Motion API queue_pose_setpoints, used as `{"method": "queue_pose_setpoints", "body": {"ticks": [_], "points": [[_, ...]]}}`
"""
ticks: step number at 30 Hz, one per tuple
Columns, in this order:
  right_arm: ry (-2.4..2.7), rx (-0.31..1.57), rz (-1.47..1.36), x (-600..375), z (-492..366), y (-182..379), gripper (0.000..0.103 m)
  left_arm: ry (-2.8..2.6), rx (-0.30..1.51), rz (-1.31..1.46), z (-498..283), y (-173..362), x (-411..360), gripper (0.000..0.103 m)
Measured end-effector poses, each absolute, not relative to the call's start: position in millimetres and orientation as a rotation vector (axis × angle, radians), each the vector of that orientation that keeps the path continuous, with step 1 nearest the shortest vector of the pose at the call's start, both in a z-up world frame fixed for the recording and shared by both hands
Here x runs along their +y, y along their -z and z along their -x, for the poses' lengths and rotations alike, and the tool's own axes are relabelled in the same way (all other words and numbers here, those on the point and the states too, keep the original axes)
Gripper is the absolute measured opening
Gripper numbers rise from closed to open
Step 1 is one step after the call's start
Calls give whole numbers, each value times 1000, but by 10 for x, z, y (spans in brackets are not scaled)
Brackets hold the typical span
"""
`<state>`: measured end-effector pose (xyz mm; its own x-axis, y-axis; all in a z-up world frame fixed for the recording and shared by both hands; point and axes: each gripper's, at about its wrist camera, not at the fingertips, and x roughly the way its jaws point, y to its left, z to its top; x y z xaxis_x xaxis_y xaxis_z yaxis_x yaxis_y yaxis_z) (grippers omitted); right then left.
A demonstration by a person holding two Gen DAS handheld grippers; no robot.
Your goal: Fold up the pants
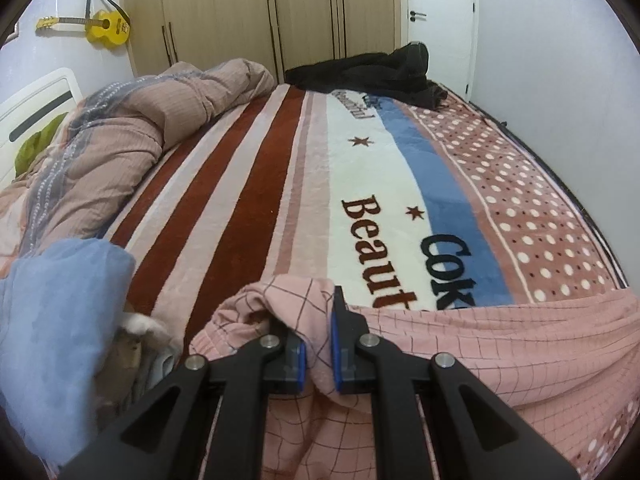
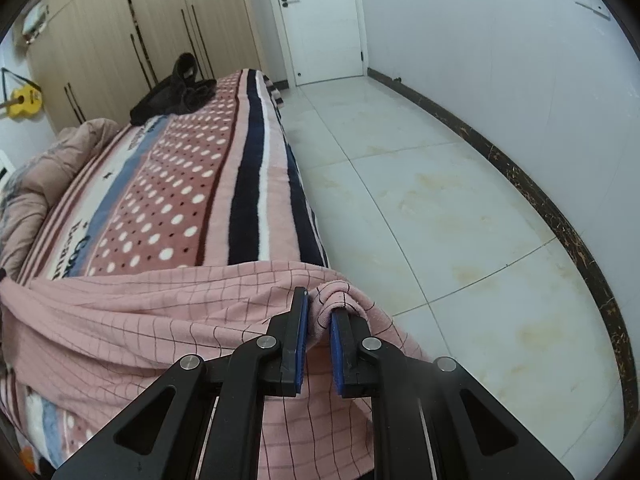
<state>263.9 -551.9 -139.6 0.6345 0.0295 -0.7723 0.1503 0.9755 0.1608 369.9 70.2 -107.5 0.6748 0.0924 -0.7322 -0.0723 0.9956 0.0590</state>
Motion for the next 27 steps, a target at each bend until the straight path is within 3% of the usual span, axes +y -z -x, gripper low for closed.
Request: {"method": "queue_pose_setpoints", "body": {"ticks": [7, 9, 10, 11, 12, 14, 15, 22, 27], "points": [[82, 955, -217, -5488, -2932, 1631, 10, -100, 899, -26, -3979, 1345, 685, 9], [73, 966, -229, -5488, -2967, 1670, 21, -96, 925, -26, -4028, 1420, 698, 11], [62, 975, -241, -5496, -2988, 1691, 31, -98, 929, -27, -4040, 1437, 708, 13], [50, 980, -249, -5495, -3000, 1706, 39, -99, 932, -26, -4045, 1455, 720, 22], [36, 986, -252, -5493, -3010, 1718, 41, -96, 931, -22, -4042, 1460, 729, 44], [19, 995, -254, -5493, -3011, 1729, 45, -60, 922, -10, -4004, 1454, 738, 72], [6, 999, -266, -5507, -2992, 1728, 47, -63, 905, -25, -3965, 1436, 733, 74], [-61, 996, -316, -5526, -2730, 1593, 57, -23, 887, -74, -3693, 1245, 734, 80], [-164, 921, -317, -5313, -2401, 1339, 55, 153, 881, -45, -3411, 1119, 475, 80]]}}
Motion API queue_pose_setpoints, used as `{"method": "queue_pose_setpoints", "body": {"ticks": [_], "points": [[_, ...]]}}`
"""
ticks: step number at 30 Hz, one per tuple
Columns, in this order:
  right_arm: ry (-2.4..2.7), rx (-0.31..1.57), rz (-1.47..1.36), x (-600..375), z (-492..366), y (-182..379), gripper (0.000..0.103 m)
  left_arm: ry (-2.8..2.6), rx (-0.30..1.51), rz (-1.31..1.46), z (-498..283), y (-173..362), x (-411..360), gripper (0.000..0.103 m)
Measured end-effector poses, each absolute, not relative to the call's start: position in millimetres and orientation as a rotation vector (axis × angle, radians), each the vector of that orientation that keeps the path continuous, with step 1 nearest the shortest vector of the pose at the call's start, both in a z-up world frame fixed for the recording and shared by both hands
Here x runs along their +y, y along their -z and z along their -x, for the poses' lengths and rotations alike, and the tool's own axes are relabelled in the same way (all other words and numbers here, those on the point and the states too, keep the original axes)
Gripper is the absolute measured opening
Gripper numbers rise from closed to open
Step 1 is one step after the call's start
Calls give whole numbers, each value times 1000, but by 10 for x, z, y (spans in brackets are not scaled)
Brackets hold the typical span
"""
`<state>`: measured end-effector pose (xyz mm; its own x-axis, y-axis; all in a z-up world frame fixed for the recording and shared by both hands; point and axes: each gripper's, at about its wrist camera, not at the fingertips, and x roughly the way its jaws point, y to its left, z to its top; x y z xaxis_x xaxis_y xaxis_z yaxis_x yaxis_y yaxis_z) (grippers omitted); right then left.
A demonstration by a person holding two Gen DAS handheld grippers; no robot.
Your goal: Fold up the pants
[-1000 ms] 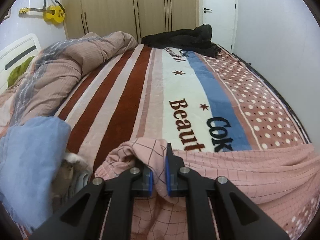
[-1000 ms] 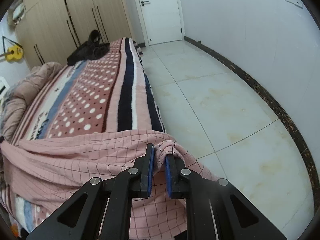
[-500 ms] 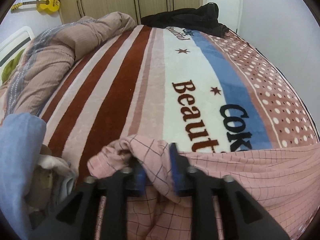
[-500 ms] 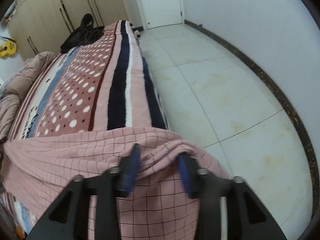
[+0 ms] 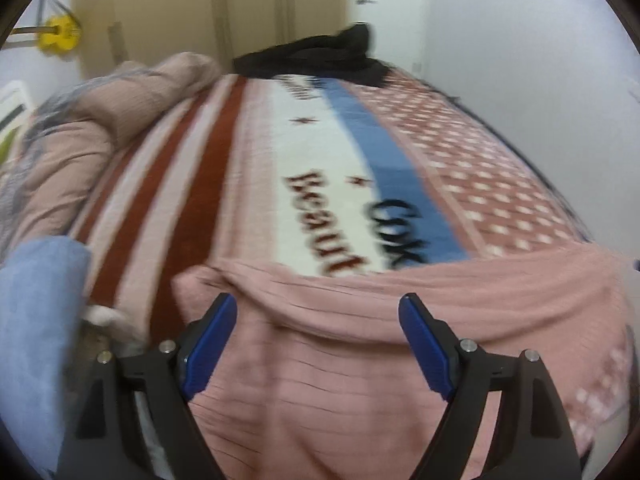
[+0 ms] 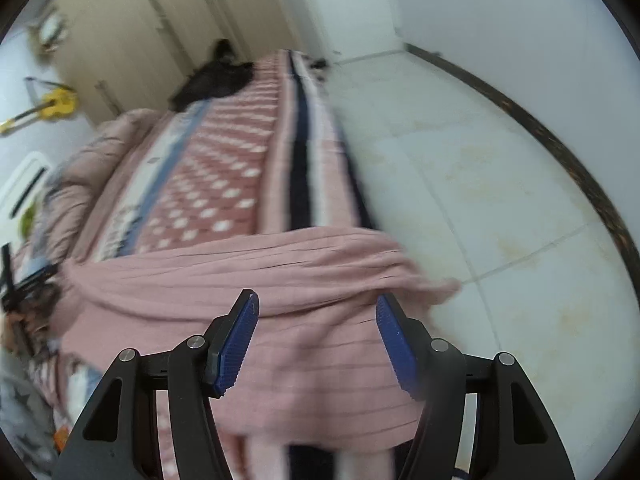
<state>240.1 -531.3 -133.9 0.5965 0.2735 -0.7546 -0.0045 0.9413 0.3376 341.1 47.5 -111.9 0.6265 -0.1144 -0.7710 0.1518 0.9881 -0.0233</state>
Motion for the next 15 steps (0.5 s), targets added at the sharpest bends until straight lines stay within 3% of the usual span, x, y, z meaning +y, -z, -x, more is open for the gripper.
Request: {"method": "queue_pose_setpoints", "body": {"ticks": [7, 9, 15], "points": [[-344, 897, -236, -4483, -2390, 1351, 15, 261, 970, -85, -3240, 1511, -92, 77], [-406, 911, -213, -4215, -2435, 1436, 14, 276, 999, -99, -3229, 1647, -199, 68], [-510, 977, -135, -3648, -2501, 1752, 14, 273, 1032, -124, -3362, 1886, -366, 66]]}}
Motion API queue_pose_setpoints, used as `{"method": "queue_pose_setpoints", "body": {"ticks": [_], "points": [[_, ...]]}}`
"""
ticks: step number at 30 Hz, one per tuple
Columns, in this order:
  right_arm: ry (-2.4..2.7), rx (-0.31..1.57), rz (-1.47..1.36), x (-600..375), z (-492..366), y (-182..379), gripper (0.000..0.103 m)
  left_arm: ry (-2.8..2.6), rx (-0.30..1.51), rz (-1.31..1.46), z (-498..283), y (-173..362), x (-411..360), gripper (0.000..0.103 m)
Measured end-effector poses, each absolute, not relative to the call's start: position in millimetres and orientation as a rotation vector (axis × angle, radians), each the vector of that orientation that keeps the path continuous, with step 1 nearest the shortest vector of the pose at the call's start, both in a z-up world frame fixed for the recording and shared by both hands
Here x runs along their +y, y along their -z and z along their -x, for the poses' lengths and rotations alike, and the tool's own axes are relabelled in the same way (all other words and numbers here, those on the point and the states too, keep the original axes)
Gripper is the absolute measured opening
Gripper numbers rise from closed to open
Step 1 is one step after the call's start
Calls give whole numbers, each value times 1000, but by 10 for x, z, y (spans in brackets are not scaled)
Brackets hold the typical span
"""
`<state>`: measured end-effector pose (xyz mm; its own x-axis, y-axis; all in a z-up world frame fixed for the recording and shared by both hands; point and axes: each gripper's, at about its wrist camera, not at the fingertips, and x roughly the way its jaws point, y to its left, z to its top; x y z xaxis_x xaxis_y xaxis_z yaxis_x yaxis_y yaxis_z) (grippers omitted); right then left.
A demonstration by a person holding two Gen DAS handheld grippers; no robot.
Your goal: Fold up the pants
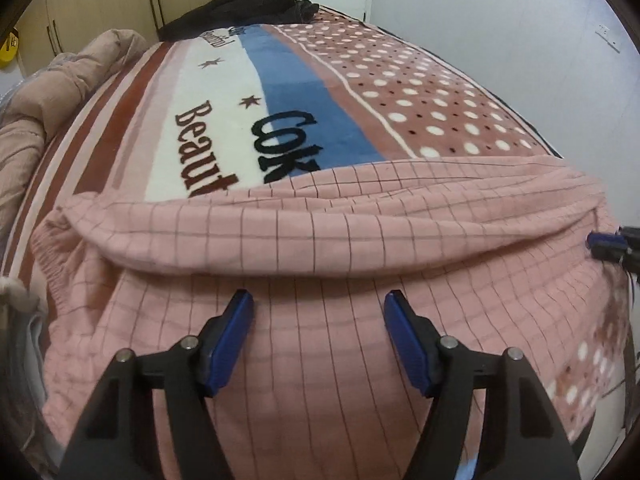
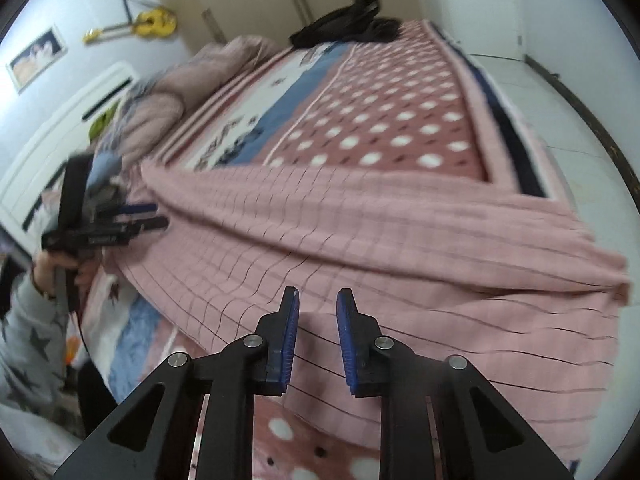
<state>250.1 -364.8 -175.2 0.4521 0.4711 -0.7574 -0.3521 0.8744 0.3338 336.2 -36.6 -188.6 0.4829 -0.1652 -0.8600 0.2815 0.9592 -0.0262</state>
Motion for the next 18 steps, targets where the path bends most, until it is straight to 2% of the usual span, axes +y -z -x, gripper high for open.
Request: {"method": "queue_pose_setpoints", "body": {"ticks": [3, 5, 13, 18], "points": [[-512, 1014, -106, -3503, -2609, 1920, 14, 268, 1041, -108, -3485, 1935, -359, 66], [-500, 1026, -117, -3509, -2724, 1970, 11, 265, 1038, -109, -3584, 1931, -361, 66], [-388, 1006, -110, -3741, -3320, 1897, 11, 203, 981, -140, -3997, 1785, -326, 66], [-319, 1000, -131, -3904, -3591, 1903, 11, 137, 999, -142, -4250, 1869, -212, 66]]}}
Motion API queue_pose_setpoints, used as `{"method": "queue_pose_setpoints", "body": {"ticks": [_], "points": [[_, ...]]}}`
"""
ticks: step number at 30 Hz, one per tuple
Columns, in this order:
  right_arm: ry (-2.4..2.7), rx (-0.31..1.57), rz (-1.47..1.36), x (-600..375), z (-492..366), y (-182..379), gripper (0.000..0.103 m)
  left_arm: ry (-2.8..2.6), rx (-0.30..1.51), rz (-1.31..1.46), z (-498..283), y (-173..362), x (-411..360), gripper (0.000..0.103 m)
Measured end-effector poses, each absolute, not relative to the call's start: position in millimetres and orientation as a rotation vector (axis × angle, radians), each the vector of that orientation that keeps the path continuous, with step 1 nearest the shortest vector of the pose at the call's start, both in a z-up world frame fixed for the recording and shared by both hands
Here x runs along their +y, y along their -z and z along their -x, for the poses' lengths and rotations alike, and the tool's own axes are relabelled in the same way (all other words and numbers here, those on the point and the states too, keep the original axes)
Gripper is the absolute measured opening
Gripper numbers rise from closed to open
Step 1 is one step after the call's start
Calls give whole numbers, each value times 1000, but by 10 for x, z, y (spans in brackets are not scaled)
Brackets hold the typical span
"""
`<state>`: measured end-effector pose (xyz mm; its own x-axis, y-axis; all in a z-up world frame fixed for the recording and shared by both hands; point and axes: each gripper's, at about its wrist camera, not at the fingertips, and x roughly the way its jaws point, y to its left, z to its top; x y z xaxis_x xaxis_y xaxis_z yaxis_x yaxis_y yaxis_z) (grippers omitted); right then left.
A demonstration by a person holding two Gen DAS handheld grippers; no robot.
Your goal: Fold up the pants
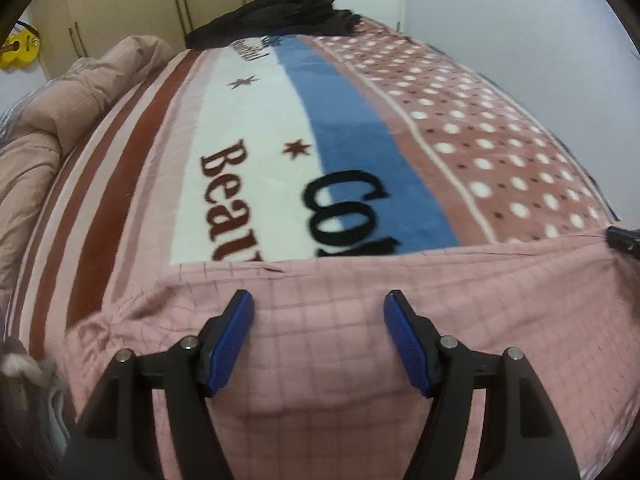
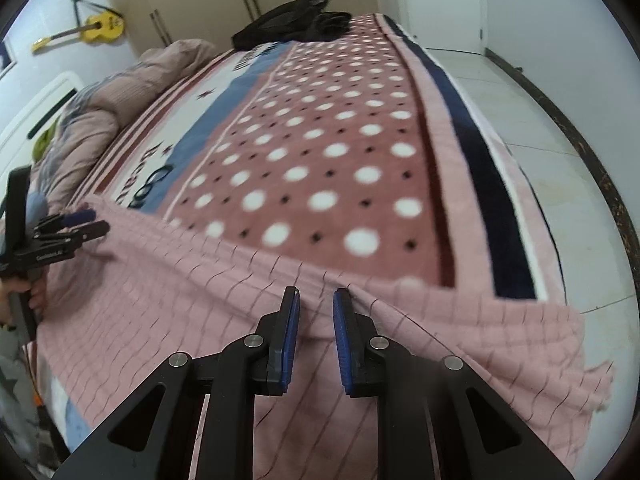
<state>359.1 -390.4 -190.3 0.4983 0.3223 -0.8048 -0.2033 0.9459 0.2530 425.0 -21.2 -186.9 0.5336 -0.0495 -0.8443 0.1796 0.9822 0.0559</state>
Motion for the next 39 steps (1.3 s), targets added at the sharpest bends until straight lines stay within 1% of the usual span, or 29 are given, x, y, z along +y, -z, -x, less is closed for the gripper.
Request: {"method": "queue_pose_setpoints", "body": {"ticks": [4, 6, 8, 12, 14, 18, 19, 28, 34, 35, 36, 38, 39], "points": [[-264, 993, -119, -4001, -3684, 1912, 11, 117, 1006, -121, -4265, 1894, -155, 66], [-259, 984, -123, -4077, -3651, 1851, 15, 143, 983, -125, -4149, 1803, -169, 66], [-269, 949, -144, -4226, -3511, 1705, 16, 174, 959, -136, -4007, 1707, -197, 66], [-257, 939, -162, -4543, -3131, 1560, 16, 236, 939, -128, -3731, 1612, -262, 67], [-245, 961, -164, -4705, -2928, 1593, 16, 255, 944, -122, -3619, 1632, -287, 67], [-169, 1017, -171, -5009, -2731, 1844, 15, 241, 961, -154, -3528, 1722, -355, 67], [-159, 1009, -185, -5072, -2742, 1882, 13, 236, 970, -156, -3510, 1754, -366, 67], [-12, 954, -245, -5494, -3205, 2007, 14, 215, 990, -160, -3523, 1879, -355, 67], [27, 980, -233, -5541, -3481, 2092, 15, 177, 983, -130, -3580, 1858, -199, 67], [33, 977, -229, -5533, -3479, 2070, 15, 175, 976, -125, -3566, 1829, -170, 68], [33, 971, -226, -5513, -3445, 2024, 16, 171, 961, -117, -3537, 1772, -125, 72], [1, 943, -234, -5426, -3345, 1900, 23, 166, 931, -104, -3477, 1675, -51, 79], [-38, 922, -241, -5354, -3258, 1814, 24, 165, 920, -97, -3451, 1630, -21, 79]]}}
